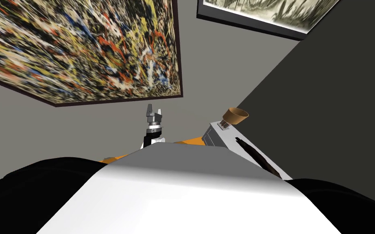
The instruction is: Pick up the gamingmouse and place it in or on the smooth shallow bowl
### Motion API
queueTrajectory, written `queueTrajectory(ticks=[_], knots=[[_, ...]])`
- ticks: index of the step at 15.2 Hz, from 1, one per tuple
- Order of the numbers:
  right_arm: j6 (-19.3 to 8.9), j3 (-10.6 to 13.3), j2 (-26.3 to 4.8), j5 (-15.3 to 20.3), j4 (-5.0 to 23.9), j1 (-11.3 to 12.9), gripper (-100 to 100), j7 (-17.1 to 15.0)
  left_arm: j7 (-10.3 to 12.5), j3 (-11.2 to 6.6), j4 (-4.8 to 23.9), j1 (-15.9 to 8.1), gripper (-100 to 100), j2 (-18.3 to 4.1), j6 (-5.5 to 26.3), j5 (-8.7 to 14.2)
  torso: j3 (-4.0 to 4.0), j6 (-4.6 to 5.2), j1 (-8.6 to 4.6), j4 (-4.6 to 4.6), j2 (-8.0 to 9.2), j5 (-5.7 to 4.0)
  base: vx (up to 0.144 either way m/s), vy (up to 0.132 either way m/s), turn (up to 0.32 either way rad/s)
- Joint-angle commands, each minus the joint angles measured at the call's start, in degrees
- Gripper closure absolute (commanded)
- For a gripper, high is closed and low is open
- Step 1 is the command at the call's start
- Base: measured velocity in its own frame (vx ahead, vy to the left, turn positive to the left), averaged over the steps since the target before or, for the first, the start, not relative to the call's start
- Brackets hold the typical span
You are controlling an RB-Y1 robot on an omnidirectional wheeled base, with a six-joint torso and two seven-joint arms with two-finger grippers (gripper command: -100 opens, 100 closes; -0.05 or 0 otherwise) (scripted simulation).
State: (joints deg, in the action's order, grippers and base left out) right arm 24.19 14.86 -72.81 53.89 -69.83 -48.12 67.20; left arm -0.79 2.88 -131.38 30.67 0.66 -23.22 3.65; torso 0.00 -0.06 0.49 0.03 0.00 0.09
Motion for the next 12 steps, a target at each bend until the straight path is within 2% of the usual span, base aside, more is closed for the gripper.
queueTrajectory(ticks=[1, 2, 5, 12], knots=[[0.0, 0.0, 0.0, 0.0, 0.0, 0.0, 100, 0.0, 0.0, 0.0, 0.0, 0.0, 0, 0.0, 0.0, 0.0, 0.0, 0.0, 0.0, 0.0, 0.0, 0.0, 0.002, 0.04, -0.03], [1.0, -1.0, -1.8, -0.7, 0.2, -0.2, 100, -0.8, 0.0, 0.0, 0.0, 0.0, 0, 0.0, 0.0, 0.0, 0.01, 0.0, -0.05, 0.0, 0.01, -0.03, -0.034, -0.016, -0.066], [2.3, -2.5, -4.0, -1.7, 0.7, -0.6, 100, -1.6, 0.0, -0.01, 0.0, 0.0, 0, 0.0, 0.0, 0.0, 0.18, 0.12, -0.62, 0.07, 0.32, -0.01, -0.082, -0.081, -0.088], [5.8, -6.3, -9.7, -4.5, 1.9, -1.4, 100, -3.8, 0.0, -0.01, 0.0, 0.0, 0, 0.0, 0.0, 0.0, 0.31, 0.19, -0.8, 0.13, 0.52, -0.02, -0.083, -0.094, -0.074]])
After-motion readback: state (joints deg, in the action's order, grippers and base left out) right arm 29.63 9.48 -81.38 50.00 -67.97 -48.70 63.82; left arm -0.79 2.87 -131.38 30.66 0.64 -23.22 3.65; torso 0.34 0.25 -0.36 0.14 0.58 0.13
